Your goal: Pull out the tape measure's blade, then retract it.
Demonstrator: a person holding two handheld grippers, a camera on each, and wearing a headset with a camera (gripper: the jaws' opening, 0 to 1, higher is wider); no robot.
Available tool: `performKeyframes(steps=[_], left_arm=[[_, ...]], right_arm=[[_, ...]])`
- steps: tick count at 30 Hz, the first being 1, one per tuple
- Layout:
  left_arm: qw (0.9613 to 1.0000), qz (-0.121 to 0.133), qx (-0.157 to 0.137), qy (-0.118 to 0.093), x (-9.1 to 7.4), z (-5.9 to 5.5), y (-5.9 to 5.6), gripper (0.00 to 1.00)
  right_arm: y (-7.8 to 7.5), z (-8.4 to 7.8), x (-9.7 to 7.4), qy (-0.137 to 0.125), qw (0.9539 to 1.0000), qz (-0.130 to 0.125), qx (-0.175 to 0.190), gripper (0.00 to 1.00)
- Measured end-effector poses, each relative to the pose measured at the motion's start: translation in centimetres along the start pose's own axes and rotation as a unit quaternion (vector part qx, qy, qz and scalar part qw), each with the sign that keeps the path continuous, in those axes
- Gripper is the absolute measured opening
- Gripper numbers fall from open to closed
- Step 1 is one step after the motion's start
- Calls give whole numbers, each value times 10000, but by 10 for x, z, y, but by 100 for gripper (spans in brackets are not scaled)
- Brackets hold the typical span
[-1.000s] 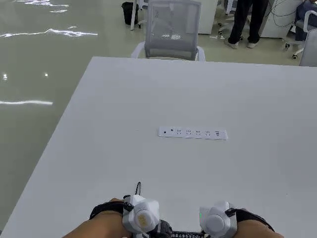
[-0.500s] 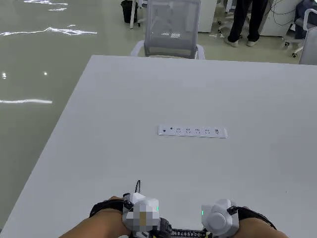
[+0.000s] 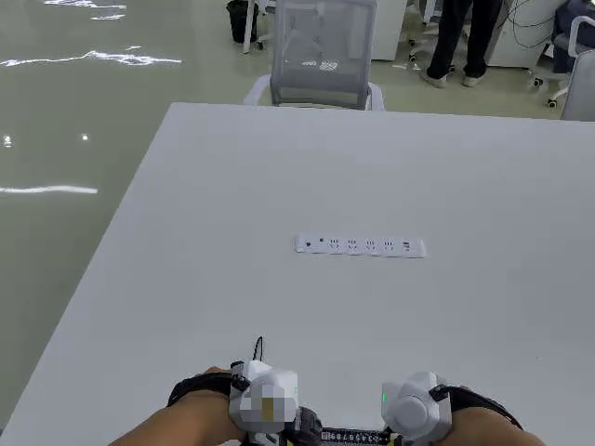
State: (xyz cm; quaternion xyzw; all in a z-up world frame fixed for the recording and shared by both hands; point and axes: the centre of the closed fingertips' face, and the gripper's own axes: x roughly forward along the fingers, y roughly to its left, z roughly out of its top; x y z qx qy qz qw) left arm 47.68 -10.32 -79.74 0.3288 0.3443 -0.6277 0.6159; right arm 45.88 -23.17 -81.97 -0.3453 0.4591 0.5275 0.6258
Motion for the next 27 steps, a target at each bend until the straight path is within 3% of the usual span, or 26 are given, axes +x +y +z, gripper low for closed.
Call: performKeyframes(steps=[27], left_arm=[[10000, -1, -4, -2, 0, 0, 0, 35]], right_arm=[[-1, -14, -5, 61, 9999, -41, 71, 11]])
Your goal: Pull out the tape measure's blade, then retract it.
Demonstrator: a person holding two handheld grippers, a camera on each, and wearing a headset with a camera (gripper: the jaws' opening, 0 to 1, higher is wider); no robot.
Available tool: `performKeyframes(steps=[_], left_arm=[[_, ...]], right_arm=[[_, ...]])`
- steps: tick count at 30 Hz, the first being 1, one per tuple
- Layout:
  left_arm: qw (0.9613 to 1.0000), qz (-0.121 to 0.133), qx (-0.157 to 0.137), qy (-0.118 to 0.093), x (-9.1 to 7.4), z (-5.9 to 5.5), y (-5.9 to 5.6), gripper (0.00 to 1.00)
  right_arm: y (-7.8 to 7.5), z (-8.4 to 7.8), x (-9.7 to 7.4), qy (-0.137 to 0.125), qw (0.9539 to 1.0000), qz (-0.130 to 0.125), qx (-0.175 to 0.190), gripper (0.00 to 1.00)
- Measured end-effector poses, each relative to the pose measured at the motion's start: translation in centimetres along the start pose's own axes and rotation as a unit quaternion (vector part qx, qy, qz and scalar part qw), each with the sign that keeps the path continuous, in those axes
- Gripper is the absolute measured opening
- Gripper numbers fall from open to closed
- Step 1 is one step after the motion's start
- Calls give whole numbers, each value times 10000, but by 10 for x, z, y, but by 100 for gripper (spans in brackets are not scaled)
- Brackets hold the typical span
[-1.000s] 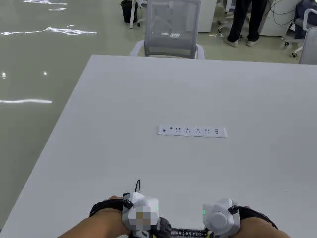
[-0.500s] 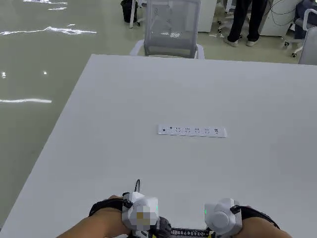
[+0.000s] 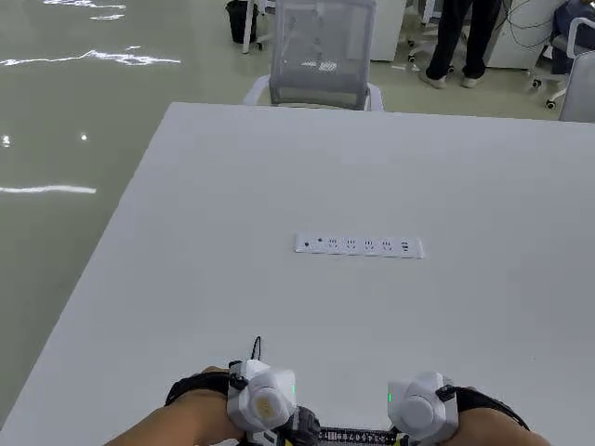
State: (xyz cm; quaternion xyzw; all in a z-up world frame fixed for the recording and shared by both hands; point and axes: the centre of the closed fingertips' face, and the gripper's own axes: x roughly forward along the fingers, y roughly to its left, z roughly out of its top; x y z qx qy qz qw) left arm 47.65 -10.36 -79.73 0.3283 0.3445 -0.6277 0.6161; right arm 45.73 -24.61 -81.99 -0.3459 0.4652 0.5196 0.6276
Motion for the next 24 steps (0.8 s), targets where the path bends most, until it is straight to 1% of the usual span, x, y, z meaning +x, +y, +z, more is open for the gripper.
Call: performKeyframes(steps=[24], left_arm=[[10000, -6, -7, -10, 0, 1, 0, 35]], right_arm=[[-1, -8, -3, 38, 10000, -5, 57, 11]])
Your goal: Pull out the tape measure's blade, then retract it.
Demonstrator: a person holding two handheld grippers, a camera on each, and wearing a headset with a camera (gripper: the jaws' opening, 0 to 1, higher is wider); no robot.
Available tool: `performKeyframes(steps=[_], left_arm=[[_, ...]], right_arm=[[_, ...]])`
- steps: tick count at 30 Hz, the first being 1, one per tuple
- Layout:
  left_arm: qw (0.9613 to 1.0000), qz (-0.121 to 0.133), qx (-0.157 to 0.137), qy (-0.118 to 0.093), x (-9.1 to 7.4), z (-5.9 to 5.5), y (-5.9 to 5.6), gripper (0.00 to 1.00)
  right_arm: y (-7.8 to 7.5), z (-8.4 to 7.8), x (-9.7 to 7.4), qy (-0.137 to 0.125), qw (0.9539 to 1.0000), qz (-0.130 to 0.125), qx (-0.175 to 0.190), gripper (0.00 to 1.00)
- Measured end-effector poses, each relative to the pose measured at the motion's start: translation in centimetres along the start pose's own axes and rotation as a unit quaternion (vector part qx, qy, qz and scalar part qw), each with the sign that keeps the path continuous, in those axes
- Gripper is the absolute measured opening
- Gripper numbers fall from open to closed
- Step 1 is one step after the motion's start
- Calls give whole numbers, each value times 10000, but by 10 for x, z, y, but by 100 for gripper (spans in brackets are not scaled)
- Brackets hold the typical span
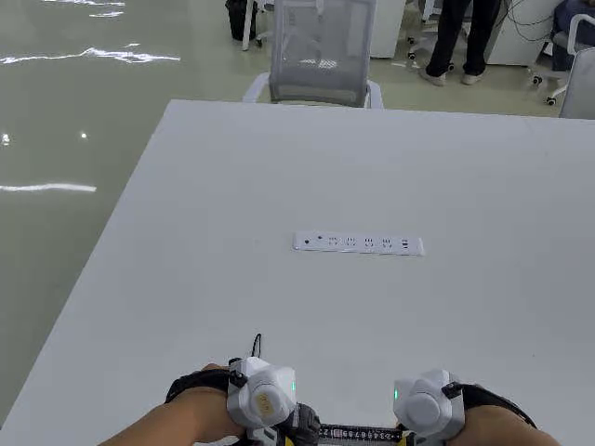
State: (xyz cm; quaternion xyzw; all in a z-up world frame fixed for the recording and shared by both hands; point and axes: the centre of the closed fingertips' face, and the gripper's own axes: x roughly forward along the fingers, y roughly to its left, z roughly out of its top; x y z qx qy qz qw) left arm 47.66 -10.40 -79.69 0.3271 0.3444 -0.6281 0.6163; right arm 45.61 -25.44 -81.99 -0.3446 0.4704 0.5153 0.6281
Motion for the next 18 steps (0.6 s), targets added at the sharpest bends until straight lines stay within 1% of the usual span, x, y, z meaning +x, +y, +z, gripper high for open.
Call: performKeyframes(steps=[18], left_arm=[[10000, 9, -13, -11, 1, 0, 0, 35]], right_arm=[[-2, -6, -2, 35, 10000, -8, -8, 11]])
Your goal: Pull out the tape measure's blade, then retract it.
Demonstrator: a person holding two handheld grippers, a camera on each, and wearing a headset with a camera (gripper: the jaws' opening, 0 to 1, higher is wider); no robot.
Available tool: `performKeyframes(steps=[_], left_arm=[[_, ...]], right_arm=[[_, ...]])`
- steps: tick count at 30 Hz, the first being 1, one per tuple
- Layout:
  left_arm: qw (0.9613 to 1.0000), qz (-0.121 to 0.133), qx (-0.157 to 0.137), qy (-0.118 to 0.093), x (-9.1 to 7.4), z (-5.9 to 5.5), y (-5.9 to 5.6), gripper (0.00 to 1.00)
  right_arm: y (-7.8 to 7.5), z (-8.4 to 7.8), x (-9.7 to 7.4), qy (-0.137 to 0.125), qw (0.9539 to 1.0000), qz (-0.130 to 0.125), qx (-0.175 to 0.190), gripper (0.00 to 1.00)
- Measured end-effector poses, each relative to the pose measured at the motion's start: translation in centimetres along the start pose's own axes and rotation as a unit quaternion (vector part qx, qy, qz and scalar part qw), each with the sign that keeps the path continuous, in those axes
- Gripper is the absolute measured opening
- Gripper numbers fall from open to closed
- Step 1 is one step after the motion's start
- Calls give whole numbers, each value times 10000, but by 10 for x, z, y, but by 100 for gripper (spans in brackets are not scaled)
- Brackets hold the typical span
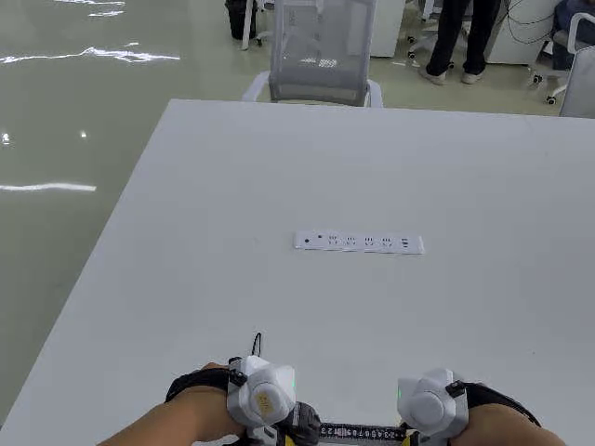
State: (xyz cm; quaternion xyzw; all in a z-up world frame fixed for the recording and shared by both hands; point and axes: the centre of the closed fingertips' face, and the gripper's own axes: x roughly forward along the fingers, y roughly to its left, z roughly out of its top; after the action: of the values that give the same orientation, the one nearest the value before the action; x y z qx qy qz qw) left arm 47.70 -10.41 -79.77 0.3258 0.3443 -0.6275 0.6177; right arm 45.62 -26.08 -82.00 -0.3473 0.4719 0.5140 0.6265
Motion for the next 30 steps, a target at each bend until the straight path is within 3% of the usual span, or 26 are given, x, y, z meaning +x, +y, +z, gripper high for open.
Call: performKeyframes(steps=[30], left_arm=[[10000, 1, -5, -8, 0, 0, 0, 35]], right_arm=[[-2, -9, -3, 78, 9999, -32, 54, 11]])
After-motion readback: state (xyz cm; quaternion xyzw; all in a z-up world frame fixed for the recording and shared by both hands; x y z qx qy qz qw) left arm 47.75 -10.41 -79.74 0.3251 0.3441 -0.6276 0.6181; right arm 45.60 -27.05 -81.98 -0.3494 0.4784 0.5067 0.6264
